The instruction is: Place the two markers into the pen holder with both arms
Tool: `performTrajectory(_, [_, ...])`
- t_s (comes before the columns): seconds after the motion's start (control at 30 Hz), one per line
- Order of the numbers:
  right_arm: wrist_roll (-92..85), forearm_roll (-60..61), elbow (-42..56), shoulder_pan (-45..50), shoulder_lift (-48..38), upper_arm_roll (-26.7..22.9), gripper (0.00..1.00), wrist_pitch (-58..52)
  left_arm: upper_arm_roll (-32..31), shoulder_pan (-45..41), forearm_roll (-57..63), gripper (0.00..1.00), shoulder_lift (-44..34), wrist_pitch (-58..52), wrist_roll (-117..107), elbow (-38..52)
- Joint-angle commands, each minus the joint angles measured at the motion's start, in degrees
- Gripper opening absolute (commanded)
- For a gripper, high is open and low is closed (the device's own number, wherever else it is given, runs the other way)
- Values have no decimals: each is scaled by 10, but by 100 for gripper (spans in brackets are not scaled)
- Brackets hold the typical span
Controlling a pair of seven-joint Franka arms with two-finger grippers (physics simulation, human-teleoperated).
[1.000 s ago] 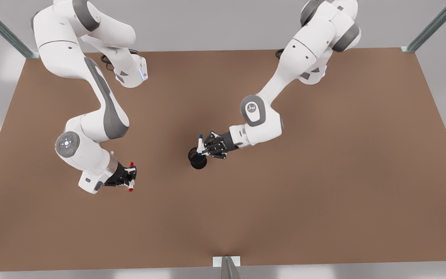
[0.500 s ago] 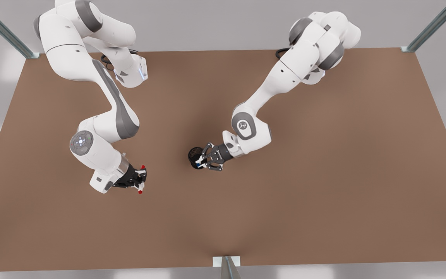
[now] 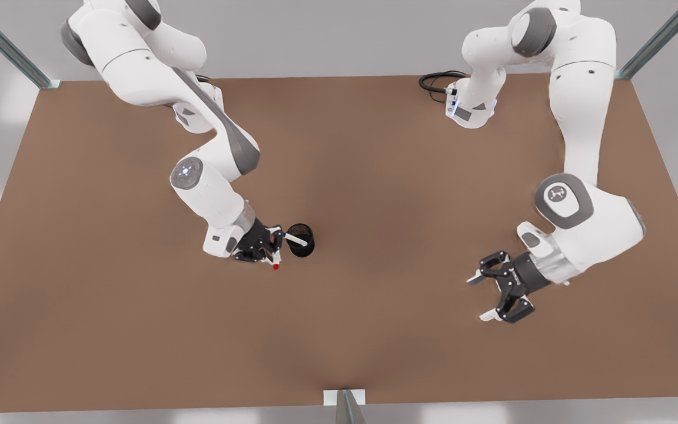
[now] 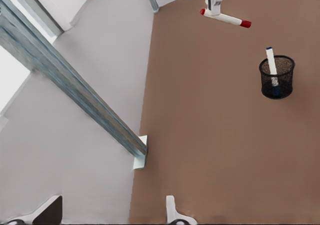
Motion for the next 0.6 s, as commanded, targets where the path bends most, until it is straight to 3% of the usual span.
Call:
performTrajectory(0.0, [89,-7,-35,0,-1,13,22,247,22,19,275,100,-50,-339,-855,17])
performTrajectory(0.1, [88,-7,-53,1,-2,30,22,313,49,-14,366,100,-146,-375,-1050,1])
performTrajectory(0.13, [87,-7,-73,1,-2,32,22,344,123,-69,353,100,-199,-373,-1047,-47])
performTrajectory(0.37, [86,-12,-149,6,-7,38,22,416,123,-74,348,100,-172,-374,-1048,-33])
performTrajectory(0.57, [84,-136,-179,1,-3,18,22,438,124,-70,352,100,-163,-360,-1046,-33])
